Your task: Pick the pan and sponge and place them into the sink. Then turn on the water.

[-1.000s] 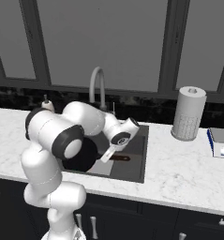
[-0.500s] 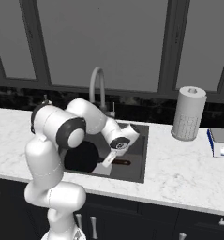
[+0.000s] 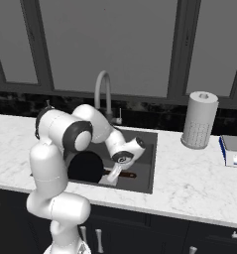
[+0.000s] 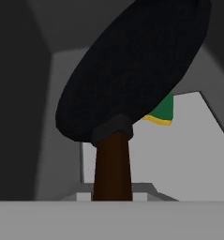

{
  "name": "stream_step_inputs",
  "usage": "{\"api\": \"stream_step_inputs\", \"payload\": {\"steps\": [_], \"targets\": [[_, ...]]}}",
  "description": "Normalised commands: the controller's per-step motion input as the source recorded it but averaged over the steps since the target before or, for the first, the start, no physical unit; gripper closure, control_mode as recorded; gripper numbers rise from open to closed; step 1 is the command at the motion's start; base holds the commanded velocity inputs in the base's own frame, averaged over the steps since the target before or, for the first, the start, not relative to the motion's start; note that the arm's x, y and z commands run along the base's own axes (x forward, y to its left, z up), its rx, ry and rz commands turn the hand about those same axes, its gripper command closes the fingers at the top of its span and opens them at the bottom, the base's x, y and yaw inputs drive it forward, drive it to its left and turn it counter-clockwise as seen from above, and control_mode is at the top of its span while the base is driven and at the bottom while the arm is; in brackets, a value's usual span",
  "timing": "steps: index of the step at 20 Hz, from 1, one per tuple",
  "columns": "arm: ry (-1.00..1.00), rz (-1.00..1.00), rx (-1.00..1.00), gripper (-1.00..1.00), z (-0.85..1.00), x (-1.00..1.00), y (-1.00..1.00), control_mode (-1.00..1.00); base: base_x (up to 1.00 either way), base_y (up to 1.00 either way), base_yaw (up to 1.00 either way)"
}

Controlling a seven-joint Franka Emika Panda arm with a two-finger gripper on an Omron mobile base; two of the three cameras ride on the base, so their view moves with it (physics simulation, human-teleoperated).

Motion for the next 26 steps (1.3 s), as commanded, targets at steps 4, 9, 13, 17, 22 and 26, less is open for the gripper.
{"api": "stream_step_inputs", "payload": {"steps": [4,9,13,17,22,26], "targets": [[-0.06,0.00,-0.17,1.00,-0.28,0.20,0.26,-1.00,0.00,0.00,0.00],[0.00,0.00,-0.18,1.00,-0.39,0.24,0.02,-1.00,0.00,0.00,0.00],[-0.01,0.00,-0.13,1.00,-0.39,0.23,0.00,-1.00,0.00,0.00,0.00],[-0.02,0.00,-0.07,1.00,-0.34,0.15,-0.04,-1.00,0.00,0.00,0.00],[-0.04,0.00,-0.04,1.00,-0.26,0.12,-0.14,-1.00,0.00,0.00,0.00],[-0.08,0.00,-0.01,1.00,-0.22,0.07,-0.16,-1.00,0.00,0.00,0.00]]}}
